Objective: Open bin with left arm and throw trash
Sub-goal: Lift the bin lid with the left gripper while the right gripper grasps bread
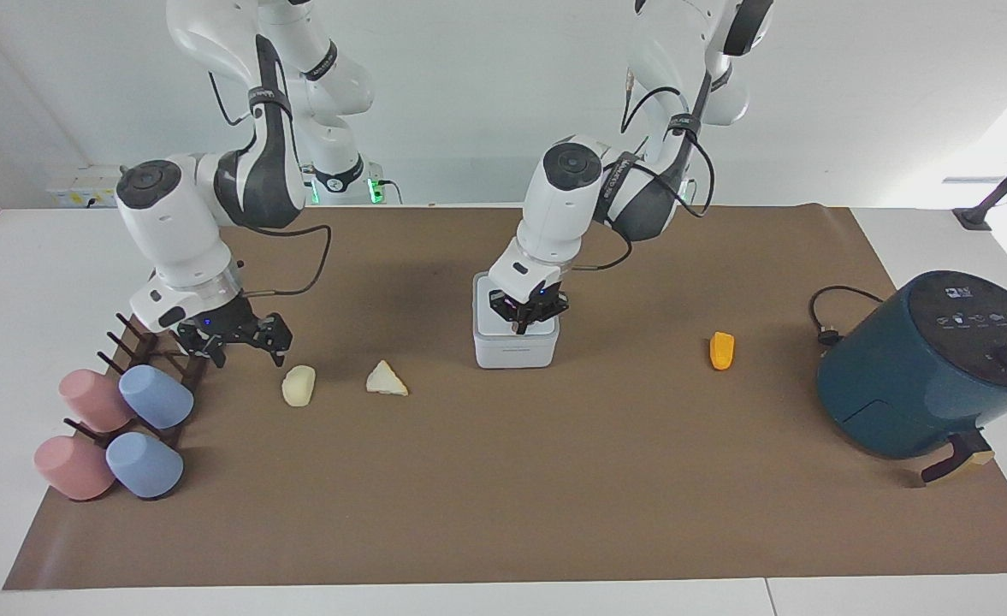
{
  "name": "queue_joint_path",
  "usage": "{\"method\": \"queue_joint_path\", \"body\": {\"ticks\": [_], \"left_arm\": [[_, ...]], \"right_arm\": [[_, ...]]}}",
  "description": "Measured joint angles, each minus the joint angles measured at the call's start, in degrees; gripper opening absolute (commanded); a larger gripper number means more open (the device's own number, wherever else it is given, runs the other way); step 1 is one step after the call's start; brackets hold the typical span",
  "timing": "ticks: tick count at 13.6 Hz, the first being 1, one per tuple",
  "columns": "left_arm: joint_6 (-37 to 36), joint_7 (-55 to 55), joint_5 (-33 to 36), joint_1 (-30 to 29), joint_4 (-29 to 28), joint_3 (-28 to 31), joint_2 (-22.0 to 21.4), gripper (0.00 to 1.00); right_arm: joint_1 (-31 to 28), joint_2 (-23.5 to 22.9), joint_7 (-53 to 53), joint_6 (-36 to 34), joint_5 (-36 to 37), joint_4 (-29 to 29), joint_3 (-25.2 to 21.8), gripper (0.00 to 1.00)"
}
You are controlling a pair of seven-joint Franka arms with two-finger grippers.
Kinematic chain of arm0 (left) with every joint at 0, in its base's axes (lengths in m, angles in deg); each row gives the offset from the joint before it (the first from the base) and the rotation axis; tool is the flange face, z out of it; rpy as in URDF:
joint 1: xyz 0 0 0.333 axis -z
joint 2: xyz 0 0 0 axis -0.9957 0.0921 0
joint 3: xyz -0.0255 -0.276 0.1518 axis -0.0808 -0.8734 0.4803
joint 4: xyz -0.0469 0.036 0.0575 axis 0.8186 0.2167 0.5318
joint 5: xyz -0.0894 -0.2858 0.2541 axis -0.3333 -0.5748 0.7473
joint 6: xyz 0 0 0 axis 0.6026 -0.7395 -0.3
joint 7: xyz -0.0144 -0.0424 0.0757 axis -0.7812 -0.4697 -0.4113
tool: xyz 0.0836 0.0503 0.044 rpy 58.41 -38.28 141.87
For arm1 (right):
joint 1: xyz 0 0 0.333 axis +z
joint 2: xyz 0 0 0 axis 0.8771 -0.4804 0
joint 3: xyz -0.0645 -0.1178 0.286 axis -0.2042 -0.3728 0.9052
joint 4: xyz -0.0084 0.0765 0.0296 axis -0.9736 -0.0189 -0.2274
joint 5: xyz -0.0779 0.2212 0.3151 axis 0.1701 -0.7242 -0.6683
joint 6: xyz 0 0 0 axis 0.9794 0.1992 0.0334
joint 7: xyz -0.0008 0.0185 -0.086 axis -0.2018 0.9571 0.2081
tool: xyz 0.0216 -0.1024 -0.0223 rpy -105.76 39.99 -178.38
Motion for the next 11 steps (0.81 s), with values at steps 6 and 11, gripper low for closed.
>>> {"method": "queue_joint_path", "body": {"ticks": [6, 11], "left_arm": [[0.2, 0.4, 0.0, 0.4, -0.5, 0.0, -0.1, 0.00], [3.5, 0.4, 0.3, 1.0, -3.2, 0.4, -1.3, 0.00]], "right_arm": [[0.7, -3.5, 0.0, 5.7, 0.0, 3.8, 0.4, 1.00], [2.6, -6.3, 0.0, 9.1, 0.0, 3.9, 0.6, 0.21]]}}
